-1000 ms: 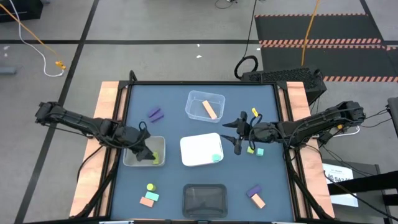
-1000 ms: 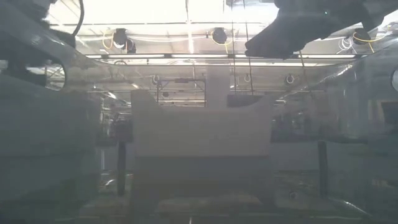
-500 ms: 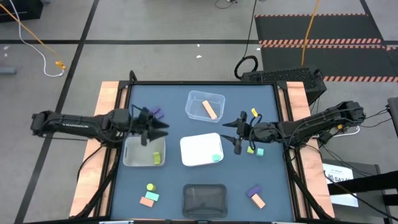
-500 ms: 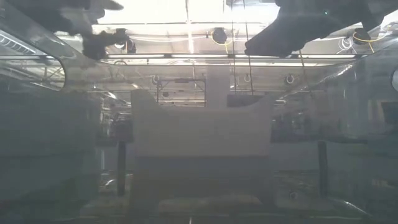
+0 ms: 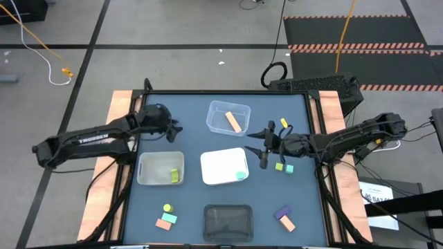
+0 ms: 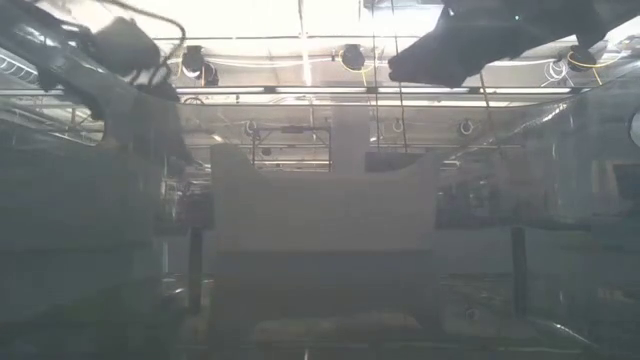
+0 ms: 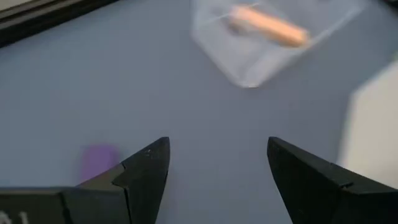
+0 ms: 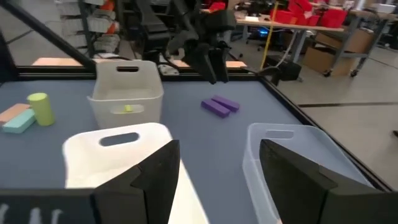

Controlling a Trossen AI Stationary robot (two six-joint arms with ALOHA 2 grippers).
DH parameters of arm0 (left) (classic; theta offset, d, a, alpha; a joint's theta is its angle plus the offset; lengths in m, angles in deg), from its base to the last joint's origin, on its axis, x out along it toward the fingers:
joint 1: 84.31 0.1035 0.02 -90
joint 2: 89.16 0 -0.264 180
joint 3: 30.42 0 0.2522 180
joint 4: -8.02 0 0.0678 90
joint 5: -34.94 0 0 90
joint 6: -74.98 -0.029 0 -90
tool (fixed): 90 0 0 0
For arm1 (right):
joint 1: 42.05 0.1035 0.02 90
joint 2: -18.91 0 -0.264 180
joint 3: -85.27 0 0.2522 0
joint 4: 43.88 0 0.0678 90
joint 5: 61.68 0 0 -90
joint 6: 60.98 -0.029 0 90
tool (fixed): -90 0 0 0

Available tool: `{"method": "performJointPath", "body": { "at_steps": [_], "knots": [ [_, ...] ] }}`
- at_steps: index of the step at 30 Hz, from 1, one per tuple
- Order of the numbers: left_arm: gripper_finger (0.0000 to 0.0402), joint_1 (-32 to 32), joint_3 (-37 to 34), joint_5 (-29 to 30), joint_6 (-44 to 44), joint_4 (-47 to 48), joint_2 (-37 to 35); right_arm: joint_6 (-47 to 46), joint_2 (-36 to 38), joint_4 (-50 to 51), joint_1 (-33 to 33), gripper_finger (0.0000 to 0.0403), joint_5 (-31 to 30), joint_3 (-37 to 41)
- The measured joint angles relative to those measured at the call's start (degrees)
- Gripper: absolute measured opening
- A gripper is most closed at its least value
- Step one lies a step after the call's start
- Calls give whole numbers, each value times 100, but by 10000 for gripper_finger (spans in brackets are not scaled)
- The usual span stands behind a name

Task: Sort & place blocks by color
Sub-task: Put the top purple block into the black bin

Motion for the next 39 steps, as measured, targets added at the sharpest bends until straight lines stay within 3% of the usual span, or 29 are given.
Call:
{"method": "performJointPath", "body": {
  "at_steps": [11, 16, 24, 28, 33, 39],
  "knots": [
    [269, 1037, 0, 500, -348, 155, 1500, -44, 0, 12, -282, 215, 15, 0],
    [269, 1187, 0, 944, -348, 139, 1897, -44, 0, 14, -377, 215, 22, 0],
    [264, 1159, 15, 980, -401, 91, 2151, -33, 0, 17, -462, 215, 37, 0],
    [218, 1073, 15, 989, -393, 79, 2160, -26, 0, 19, -462, 215, 39, 0],
    [113, 1068, 15, 1030, -288, 28, 2160, -34, 0, 19, -462, 215, 39, 0],
    [104, 1070, -11, 990, 6, -454, 2011, -273, 0, 21, -460, 215, 42, 0]
  ]
}}
